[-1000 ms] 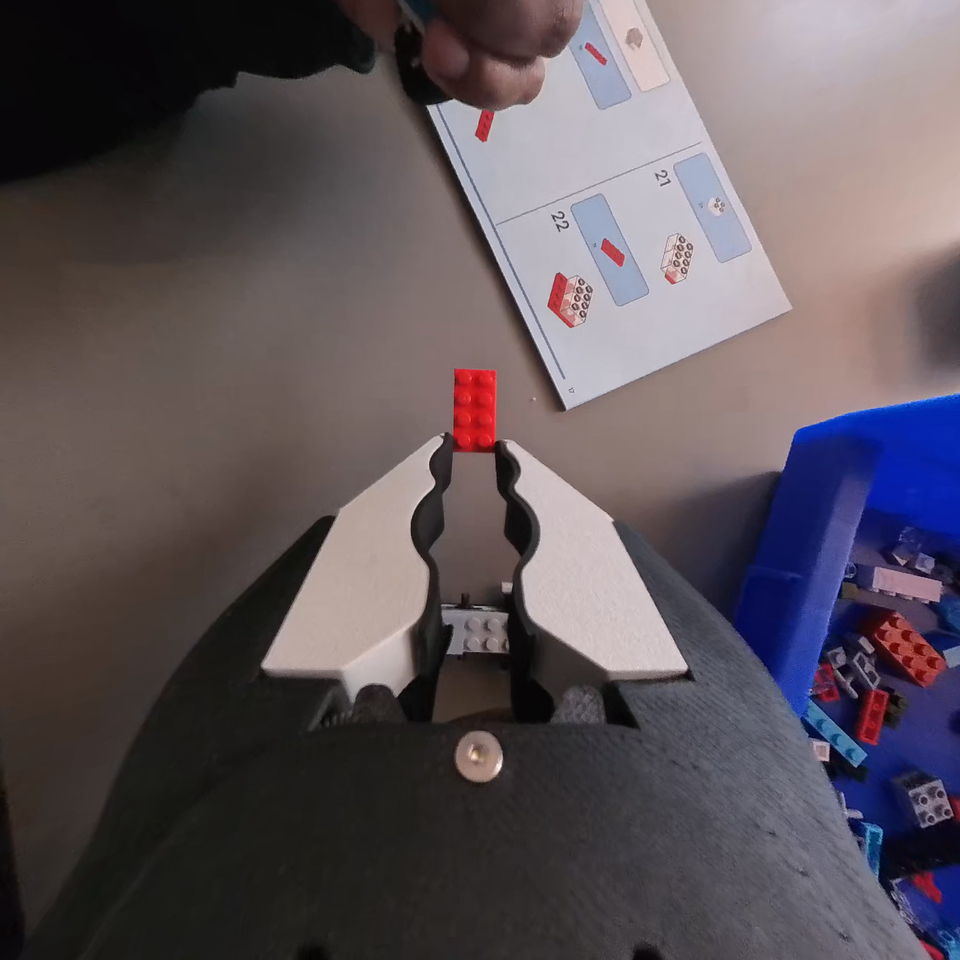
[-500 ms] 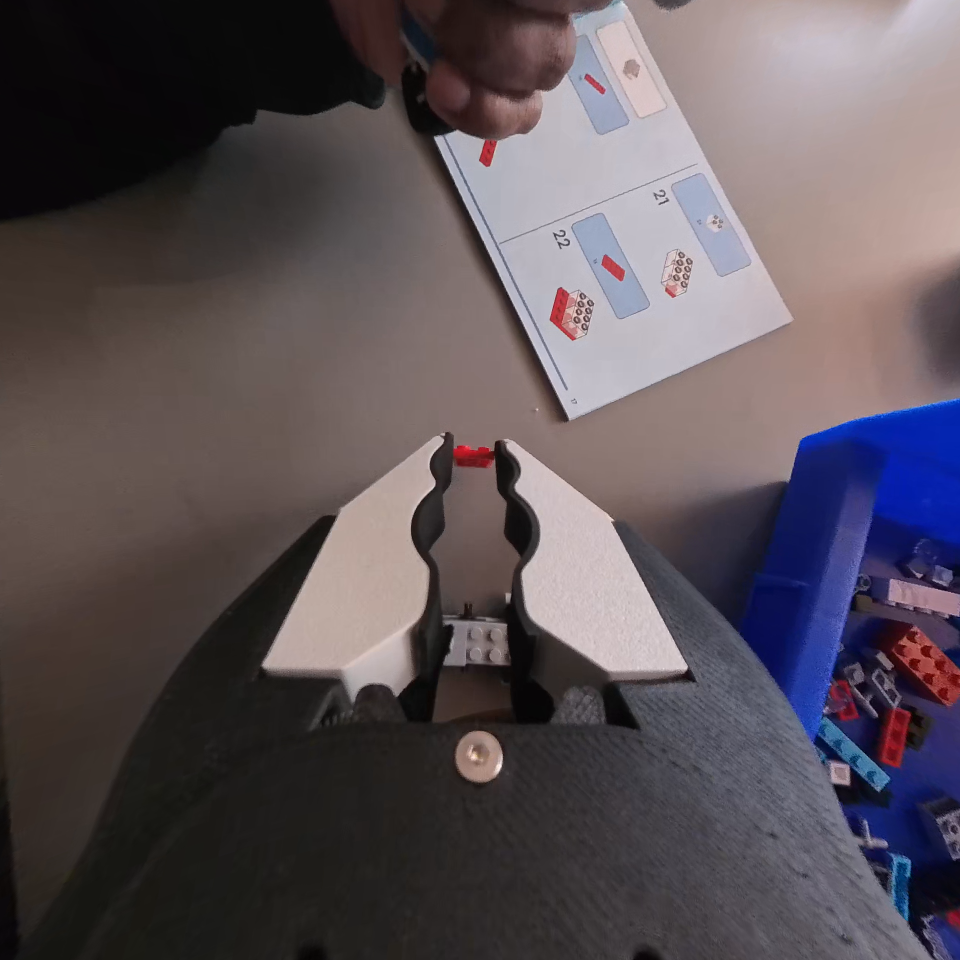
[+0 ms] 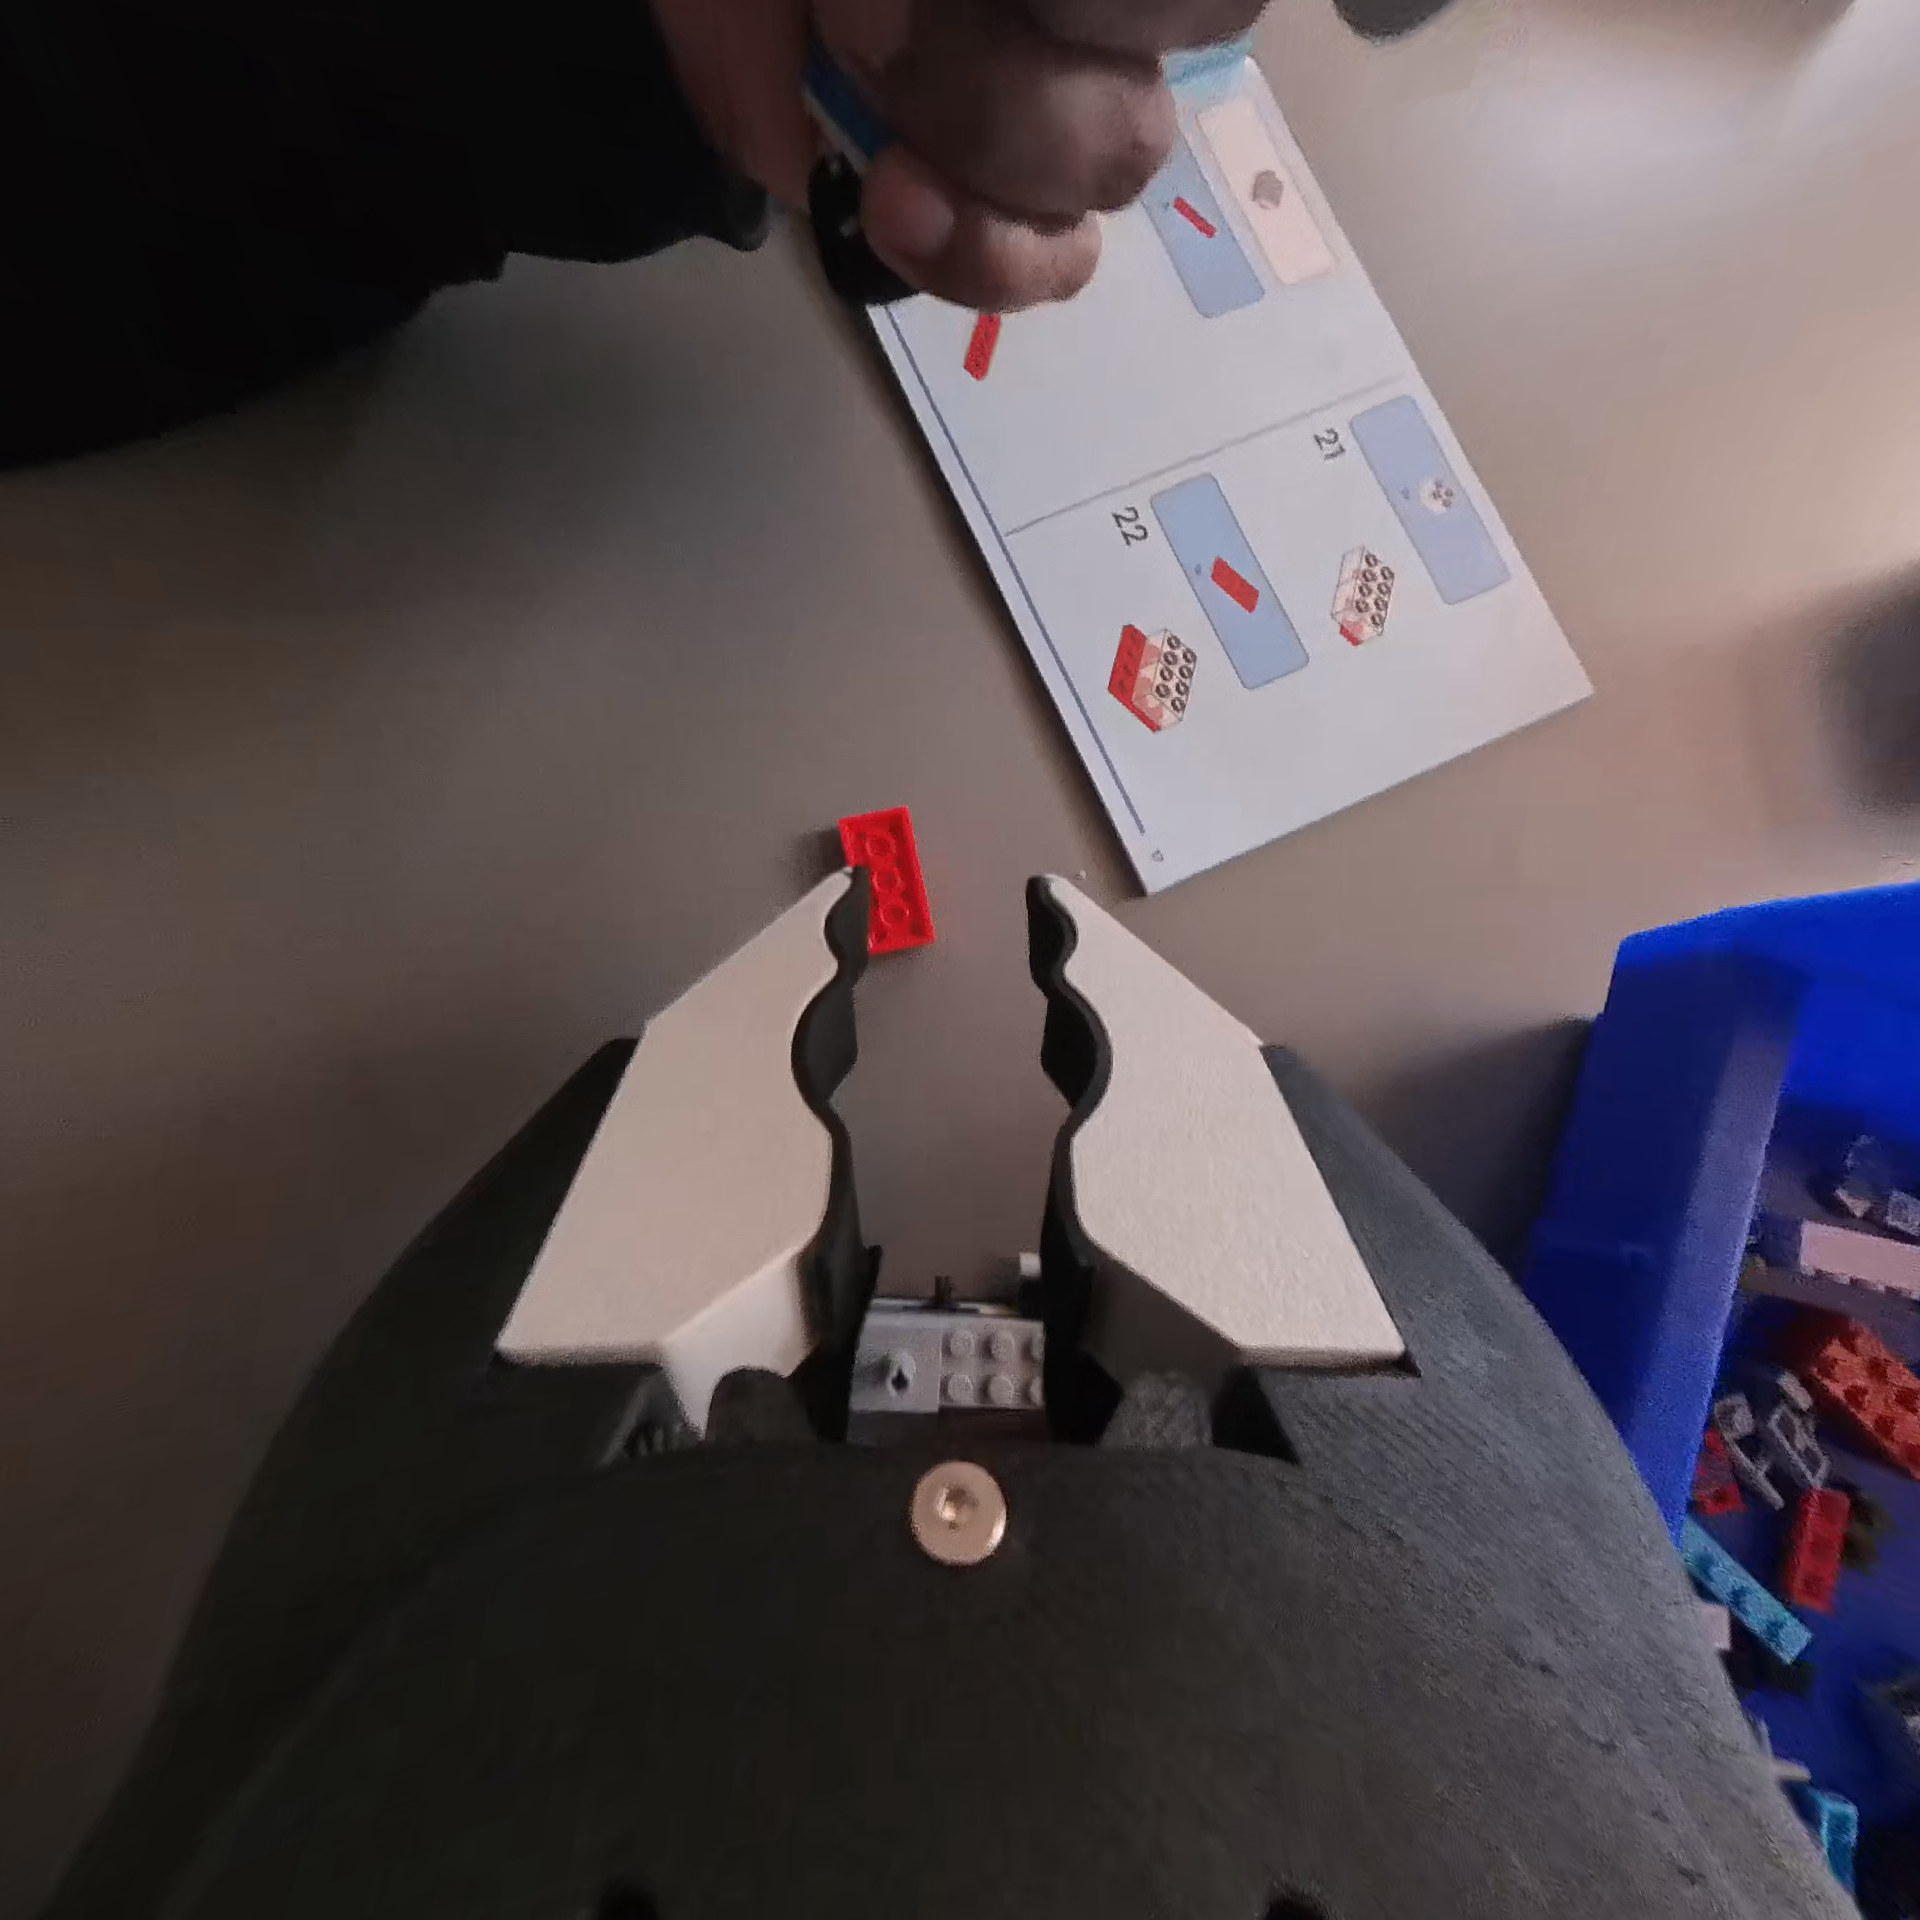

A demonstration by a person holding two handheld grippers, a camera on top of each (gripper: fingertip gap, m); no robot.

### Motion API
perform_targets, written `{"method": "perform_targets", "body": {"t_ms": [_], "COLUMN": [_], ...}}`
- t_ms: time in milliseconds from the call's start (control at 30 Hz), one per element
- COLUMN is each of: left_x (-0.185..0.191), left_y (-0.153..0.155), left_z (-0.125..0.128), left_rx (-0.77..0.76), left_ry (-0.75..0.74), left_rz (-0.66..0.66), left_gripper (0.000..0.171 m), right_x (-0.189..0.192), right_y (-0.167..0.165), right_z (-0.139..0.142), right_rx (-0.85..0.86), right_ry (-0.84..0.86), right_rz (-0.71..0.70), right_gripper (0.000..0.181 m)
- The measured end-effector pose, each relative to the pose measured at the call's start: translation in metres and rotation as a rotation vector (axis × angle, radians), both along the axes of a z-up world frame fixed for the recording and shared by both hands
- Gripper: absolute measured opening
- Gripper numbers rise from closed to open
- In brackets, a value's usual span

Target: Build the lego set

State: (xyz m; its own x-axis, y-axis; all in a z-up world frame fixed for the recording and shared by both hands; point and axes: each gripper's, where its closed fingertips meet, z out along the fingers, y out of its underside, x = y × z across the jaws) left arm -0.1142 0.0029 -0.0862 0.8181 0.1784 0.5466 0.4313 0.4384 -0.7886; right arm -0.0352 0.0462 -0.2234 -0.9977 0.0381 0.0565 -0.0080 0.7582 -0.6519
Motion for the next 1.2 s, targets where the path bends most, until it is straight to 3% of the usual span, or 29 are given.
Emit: {"method": "perform_targets", "body": {"t_ms": [200, 367, 467, 633, 700, 833, 1200], "left_x": [0.000, -0.001, -0.004, -0.007, -0.006, 0.000, 0.003], "left_y": [0.003, 0.004, 0.007, 0.020, 0.027, 0.038, 0.040], "left_z": [-0.002, -0.004, -0.013, -0.032, -0.035, -0.035, -0.032], "left_rx": [0.013, 0.030, 0.014, 0.039, 0.066, 0.068, 0.072], "left_ry": [-0.028, -0.053, -0.109, -0.261, -0.304, -0.298, -0.273], "left_rz": [-0.016, -0.023, -0.029, -0.074, -0.102, -0.135, -0.150], "left_gripper": [0.014, 0.014, 0.014, 0.014, 0.014, 0.014, 0.014], "right_x": [0.010, 0.013, 0.002, -0.040, -0.058, -0.077, -0.081], "right_y": [-0.003, -0.007, -0.004, 0.005, 0.006, -0.004, -0.017], "right_z": [-0.032, -0.031, -0.008, 0.089, 0.114, 0.127, 0.115], "right_rx": [0.134, 0.113, 0.034, -0.192, -0.204, -0.183, -0.130], "right_ry": [0.011, -0.020, -0.018, 0.067, 0.119, 0.190, 0.218], "right_rz": [0.044, 0.045, -0.001, -0.136, -0.172, -0.194, -0.156], "right_gripper": [0.031, 0.019, 0.018, 0.018, 0.017, 0.018, 0.018]}}
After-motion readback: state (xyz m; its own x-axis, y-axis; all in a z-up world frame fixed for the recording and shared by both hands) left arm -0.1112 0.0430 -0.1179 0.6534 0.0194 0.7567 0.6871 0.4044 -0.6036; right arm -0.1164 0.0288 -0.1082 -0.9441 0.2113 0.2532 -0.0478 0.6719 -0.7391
